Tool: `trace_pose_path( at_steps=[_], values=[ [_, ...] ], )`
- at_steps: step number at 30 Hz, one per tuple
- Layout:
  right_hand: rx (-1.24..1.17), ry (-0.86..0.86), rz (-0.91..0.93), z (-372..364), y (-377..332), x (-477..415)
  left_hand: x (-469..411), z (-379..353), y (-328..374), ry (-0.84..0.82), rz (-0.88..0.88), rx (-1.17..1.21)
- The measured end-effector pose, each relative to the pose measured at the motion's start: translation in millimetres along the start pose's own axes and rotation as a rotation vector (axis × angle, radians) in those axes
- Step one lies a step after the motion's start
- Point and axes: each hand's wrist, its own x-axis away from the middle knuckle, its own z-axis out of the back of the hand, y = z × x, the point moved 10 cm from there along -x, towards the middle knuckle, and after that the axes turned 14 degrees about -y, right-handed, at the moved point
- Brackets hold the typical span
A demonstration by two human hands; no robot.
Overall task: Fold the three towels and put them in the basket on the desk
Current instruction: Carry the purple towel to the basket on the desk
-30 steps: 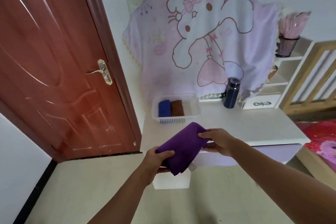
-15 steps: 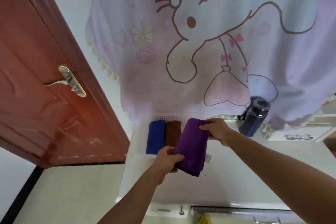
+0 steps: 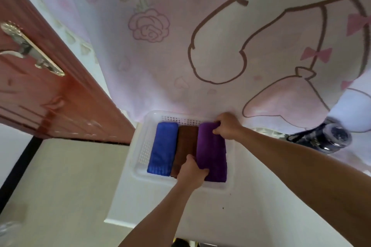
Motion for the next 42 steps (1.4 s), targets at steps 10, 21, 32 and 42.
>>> trace_pose_path(
  at_steps=[10,21,32,42],
  values=[
    [0.765,0.096,0.05,3.9,-44.9,20.6,15.3,0.2,21.9,0.268,-0.132,-0.619],
    [0.927,-0.065,0.428,-54.3,-15.8,41.5,31.0,-53.9,-0.7,-0.069,-0.386,-1.025],
    [0.819,0.21,0.508,-35.5,-17.4,62.5,65.1,7.7,2.6,0.161,-0.468,-1.041],
    [0.77,0.198,0.346,-117.0,0.6,127.1,49.7,147.6,-78.4,0.372,-0.138,-0.829]
  ],
)
